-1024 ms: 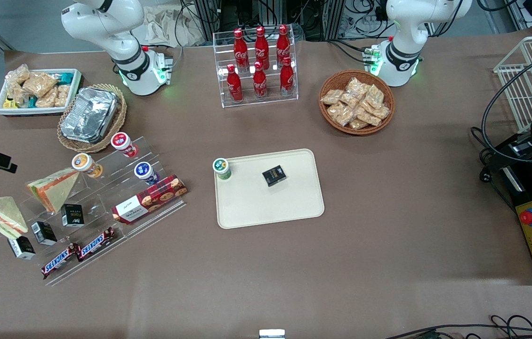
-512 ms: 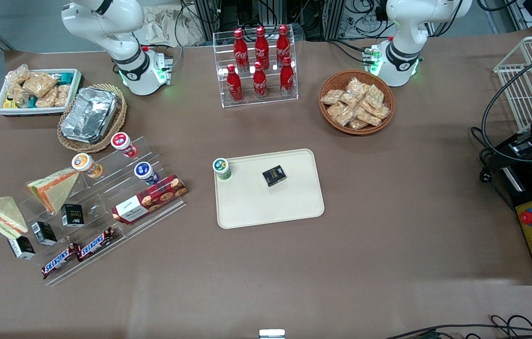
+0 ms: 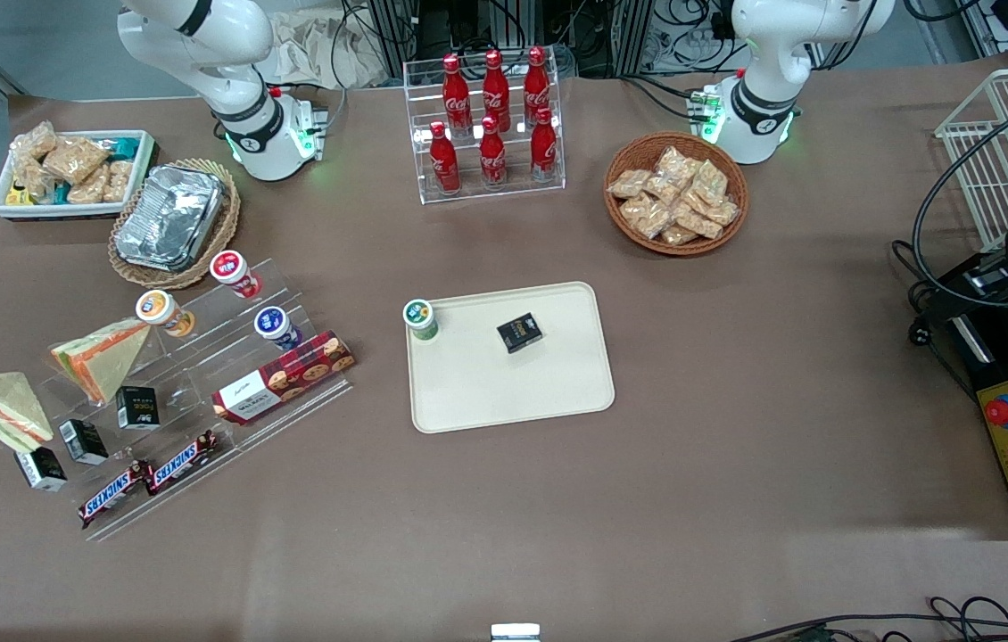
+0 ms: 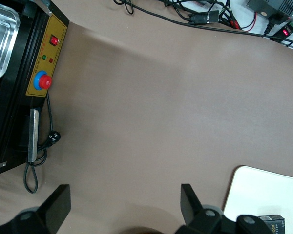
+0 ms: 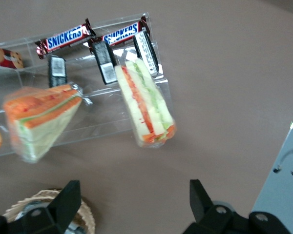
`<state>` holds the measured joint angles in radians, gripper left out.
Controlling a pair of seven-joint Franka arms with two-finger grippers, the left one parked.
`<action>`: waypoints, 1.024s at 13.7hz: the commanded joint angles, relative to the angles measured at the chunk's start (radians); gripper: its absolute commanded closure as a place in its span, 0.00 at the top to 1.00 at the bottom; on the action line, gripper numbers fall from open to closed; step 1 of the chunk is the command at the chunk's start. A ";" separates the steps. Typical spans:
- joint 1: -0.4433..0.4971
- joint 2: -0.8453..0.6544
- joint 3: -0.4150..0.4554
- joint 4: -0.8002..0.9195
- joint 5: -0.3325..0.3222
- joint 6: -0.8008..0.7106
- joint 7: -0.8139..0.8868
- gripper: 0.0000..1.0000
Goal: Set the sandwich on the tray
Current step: 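Lower the open right gripper toward the wrapped sandwich in the display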
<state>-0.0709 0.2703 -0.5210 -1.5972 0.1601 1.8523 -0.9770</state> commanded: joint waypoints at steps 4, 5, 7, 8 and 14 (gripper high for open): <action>-0.026 0.084 0.010 0.017 0.104 0.083 -0.129 0.99; -0.024 0.101 0.013 0.023 0.119 0.096 -0.129 0.99; -0.017 0.127 0.019 0.022 0.157 0.126 -0.131 0.99; -0.017 0.145 0.024 0.022 0.185 0.128 -0.150 0.99; -0.018 0.202 0.026 0.022 0.216 0.174 -0.322 0.99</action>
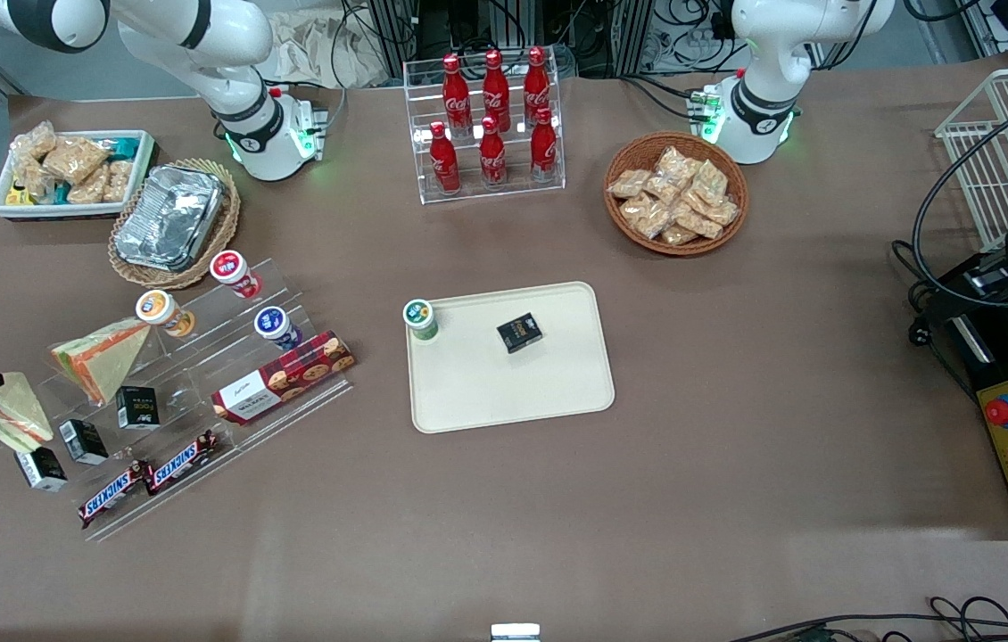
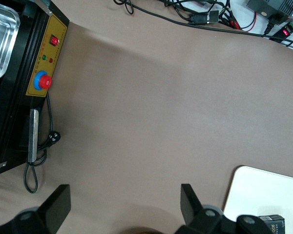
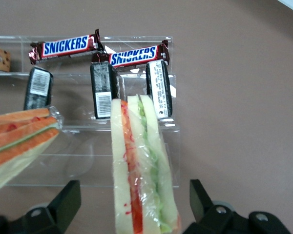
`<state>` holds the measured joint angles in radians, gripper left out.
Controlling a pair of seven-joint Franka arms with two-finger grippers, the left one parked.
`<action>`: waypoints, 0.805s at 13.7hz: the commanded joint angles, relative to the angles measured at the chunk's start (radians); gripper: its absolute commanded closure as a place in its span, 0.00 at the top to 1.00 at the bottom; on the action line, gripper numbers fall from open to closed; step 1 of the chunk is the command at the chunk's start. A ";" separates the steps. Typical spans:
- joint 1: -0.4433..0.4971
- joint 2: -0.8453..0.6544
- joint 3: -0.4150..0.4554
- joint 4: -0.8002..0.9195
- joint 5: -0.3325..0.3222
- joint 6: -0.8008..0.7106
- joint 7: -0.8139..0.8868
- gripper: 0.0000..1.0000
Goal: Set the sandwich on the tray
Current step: 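Lower the open right gripper toward the wrapped sandwich in the display, then close the right gripper on the wrapped sandwich's edge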
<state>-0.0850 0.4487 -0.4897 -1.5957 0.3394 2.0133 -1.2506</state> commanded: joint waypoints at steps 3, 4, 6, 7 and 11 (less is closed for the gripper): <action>-0.004 0.053 -0.006 0.017 0.050 0.018 -0.049 0.99; -0.005 0.065 -0.004 0.017 0.052 0.018 -0.050 0.99; -0.002 0.077 -0.004 0.017 0.052 0.018 -0.058 0.99; -0.002 0.084 -0.006 0.017 0.052 0.019 -0.059 0.99; -0.001 0.099 -0.004 0.016 0.052 0.018 -0.059 0.81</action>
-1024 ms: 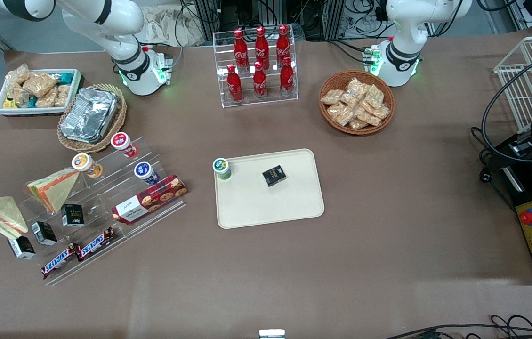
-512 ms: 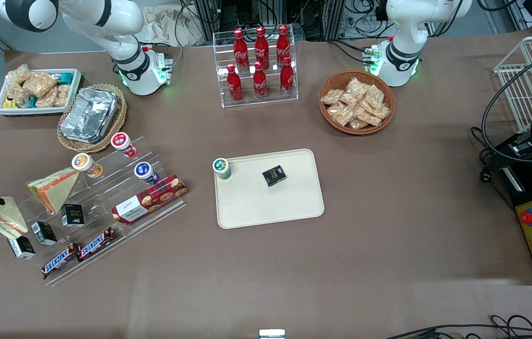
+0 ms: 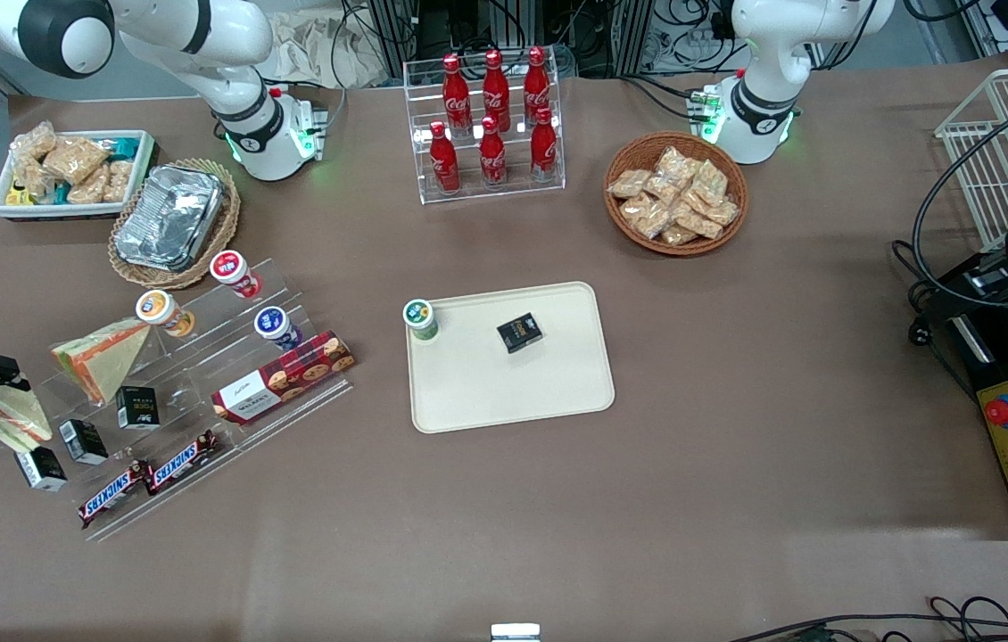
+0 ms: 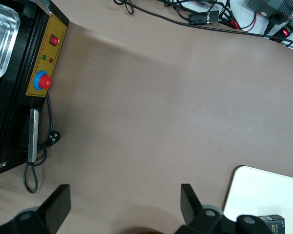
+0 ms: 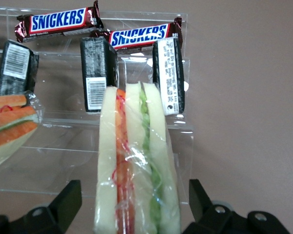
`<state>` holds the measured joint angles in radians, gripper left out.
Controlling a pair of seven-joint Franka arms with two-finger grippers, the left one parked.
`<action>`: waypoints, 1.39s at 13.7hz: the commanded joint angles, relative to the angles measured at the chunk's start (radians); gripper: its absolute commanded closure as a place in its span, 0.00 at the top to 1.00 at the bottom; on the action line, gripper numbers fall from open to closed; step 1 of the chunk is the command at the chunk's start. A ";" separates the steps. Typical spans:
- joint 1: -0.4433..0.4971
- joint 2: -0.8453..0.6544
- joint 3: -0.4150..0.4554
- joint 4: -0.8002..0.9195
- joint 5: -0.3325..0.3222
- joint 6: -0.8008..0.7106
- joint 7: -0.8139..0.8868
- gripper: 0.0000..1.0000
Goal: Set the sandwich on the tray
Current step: 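Close the right gripper on the wrapped sandwich's edge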
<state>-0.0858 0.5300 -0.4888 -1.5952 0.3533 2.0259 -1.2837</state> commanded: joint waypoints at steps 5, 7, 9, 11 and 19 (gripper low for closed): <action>0.004 0.013 0.001 0.018 0.036 0.002 -0.019 0.12; 0.015 -0.001 0.001 0.020 0.035 -0.006 -0.017 0.00; 0.017 -0.028 -0.001 0.021 0.027 -0.009 -0.019 0.00; 0.018 -0.071 -0.001 0.024 -0.015 -0.053 -0.023 0.00; 0.251 -0.223 0.007 0.026 -0.119 -0.111 -0.043 0.00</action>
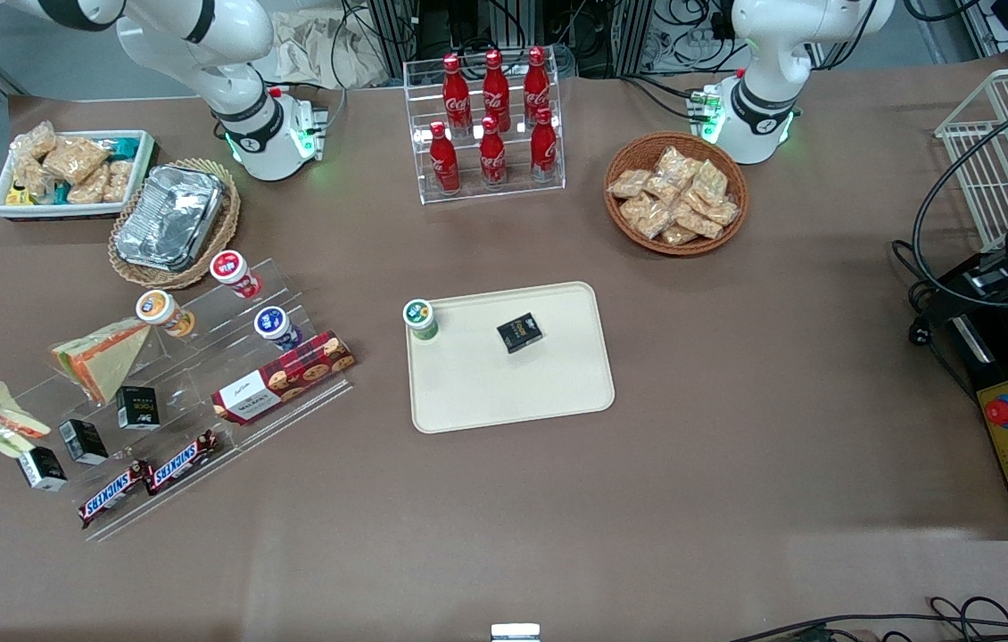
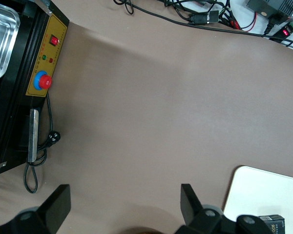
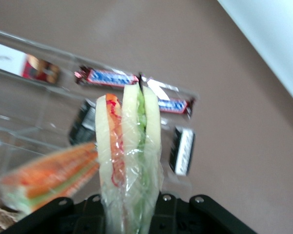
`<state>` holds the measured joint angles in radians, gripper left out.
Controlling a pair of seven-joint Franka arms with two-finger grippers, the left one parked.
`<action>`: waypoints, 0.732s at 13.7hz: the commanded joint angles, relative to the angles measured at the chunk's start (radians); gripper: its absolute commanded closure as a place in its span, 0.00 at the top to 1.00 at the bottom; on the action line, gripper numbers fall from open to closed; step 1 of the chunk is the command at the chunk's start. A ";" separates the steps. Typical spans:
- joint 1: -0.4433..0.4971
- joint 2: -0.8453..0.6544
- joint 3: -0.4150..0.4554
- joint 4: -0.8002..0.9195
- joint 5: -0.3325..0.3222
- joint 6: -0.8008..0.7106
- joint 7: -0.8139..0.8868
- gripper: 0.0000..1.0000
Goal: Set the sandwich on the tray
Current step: 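Close the right gripper on the wrapped sandwich's edge, then lift the sandwich and carry it toward the cream tray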
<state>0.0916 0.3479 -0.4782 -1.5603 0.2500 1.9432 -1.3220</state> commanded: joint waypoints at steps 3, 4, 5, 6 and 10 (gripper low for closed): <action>0.181 -0.047 -0.002 -0.009 0.043 -0.043 0.006 0.00; 0.213 -0.046 -0.002 -0.009 0.072 -0.041 0.006 0.00; 0.259 -0.046 -0.002 -0.006 0.072 -0.035 -0.003 0.00; 0.295 -0.041 -0.002 -0.006 0.074 -0.030 0.003 0.00; 0.426 0.000 0.006 -0.006 0.092 0.026 0.006 0.00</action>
<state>0.4607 0.3238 -0.4646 -1.5667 0.3090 1.9258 -1.3066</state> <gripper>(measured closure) 0.780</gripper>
